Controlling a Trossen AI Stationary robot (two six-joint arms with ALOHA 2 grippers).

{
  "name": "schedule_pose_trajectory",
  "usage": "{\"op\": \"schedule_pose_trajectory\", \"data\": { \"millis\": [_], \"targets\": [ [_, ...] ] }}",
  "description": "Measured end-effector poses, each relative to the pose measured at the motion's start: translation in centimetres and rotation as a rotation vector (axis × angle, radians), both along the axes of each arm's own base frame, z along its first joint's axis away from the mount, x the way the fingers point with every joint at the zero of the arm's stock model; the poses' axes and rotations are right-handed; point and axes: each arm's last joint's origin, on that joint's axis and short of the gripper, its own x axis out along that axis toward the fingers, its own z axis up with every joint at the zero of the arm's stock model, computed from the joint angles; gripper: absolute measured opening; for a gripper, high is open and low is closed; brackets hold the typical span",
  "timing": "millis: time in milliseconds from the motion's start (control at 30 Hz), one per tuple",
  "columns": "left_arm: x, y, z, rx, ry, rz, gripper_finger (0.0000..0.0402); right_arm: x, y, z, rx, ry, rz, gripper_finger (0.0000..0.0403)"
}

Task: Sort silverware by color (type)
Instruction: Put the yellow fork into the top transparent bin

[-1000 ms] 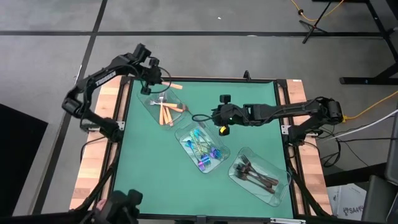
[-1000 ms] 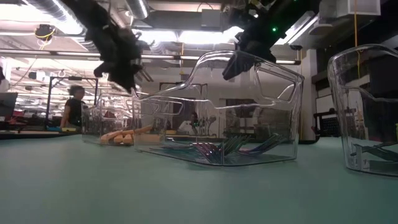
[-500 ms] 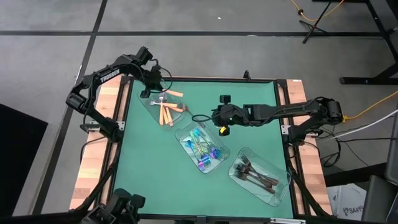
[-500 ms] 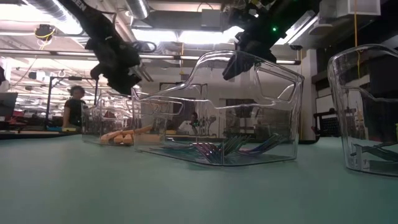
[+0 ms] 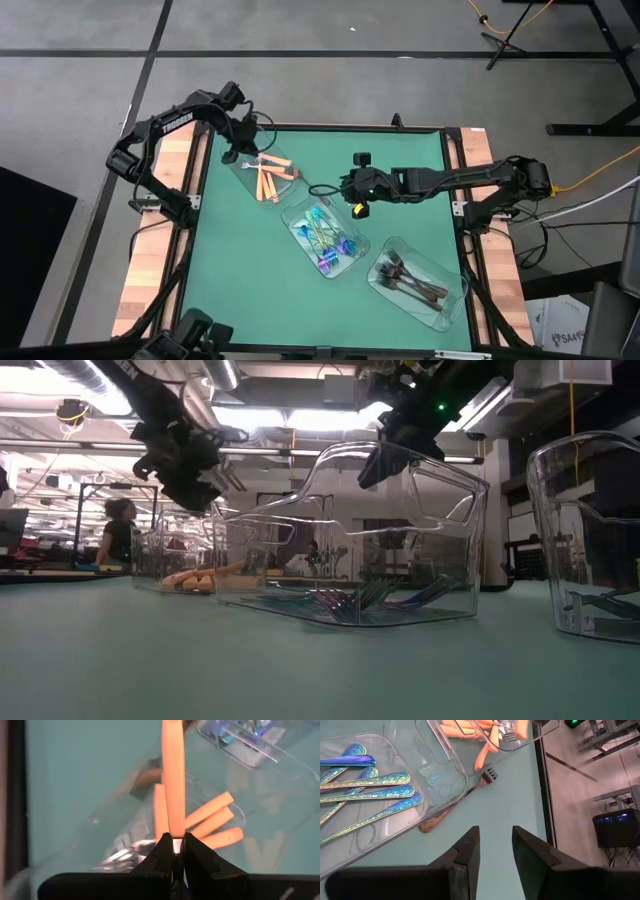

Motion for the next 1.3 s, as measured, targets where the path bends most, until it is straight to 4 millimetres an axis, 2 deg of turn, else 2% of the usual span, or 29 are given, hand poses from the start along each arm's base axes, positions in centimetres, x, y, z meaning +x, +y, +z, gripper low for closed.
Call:
{"op": "schedule_pose_trajectory", "data": {
  "millis": [400, 833, 1100, 1300],
  "targets": [
    [0.4, -1.4, -3.9, 0.023, 0.056, -0.017, 0.002, 0.0, 0.0, 0.0, 0.0, 0.0, 0.0, 0.0104],
    [1.2, -2.6, -5.9, 0.116, 0.195, -0.019, 0.0047, 0.0, 0.0, 0.0, 0.0, 0.0, 0.0, 0.0104],
    [1.6, -2.4, -6.4, 0.155, 0.222, 0.089, 0.0049, 0.0, 0.0, 0.0, 0.0, 0.0, 0.002, 0.0104],
    [1.7, -2.5, -6.5, 0.156, 0.221, 0.094, 0.0049, 0.0, 0.0, 0.0, 0.0, 0.0, 0.001, 0.0104]
  ]
}}
